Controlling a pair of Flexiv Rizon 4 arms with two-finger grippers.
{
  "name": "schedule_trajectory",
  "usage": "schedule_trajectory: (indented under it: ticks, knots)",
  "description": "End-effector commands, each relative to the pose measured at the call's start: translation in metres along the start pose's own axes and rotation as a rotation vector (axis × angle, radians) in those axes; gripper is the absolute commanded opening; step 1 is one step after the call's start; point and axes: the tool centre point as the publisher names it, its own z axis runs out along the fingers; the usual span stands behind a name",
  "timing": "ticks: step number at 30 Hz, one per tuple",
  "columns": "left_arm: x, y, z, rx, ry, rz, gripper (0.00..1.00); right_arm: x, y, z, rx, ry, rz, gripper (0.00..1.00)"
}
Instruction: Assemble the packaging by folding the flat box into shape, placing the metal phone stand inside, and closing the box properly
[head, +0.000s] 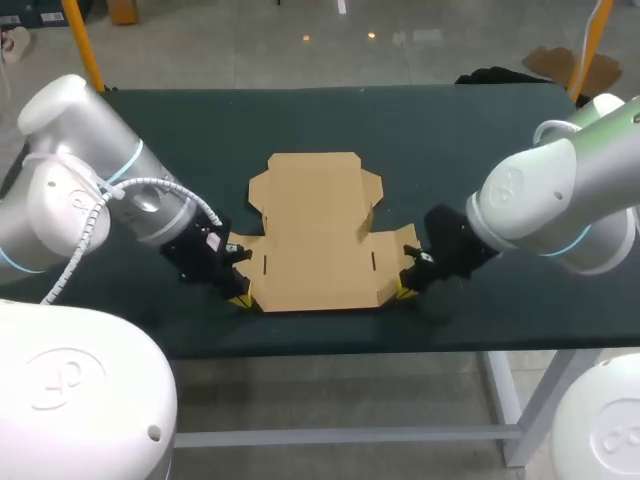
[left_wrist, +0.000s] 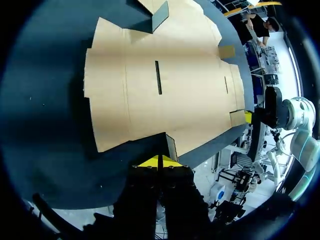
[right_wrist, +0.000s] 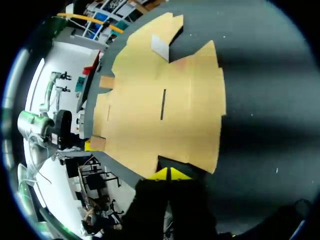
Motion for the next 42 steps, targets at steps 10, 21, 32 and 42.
schedule_trajectory:
  ticks: [10, 21, 32, 42]
  knots:
    - [0.017, -0.005, 0.003, -0.009, -0.067, 0.003, 0.0, 0.01, 0.0, 0.003, 0.0, -0.046, 0.003, 0.0]
    - [0.023, -0.005, 0.006, -0.007, -0.088, 0.007, 0.0, 0.016, 0.0, 0.006, -0.004, -0.065, -0.003, 0.0]
    - [0.028, -0.006, 0.01, -0.01, -0.095, 0.017, 0.0, 0.02, 0.003, 0.009, -0.001, -0.077, -0.019, 0.0]
    - [0.032, -0.008, 0.013, -0.019, -0.105, 0.028, 0.0, 0.021, 0.005, 0.012, 0.008, -0.084, -0.023, 0.0]
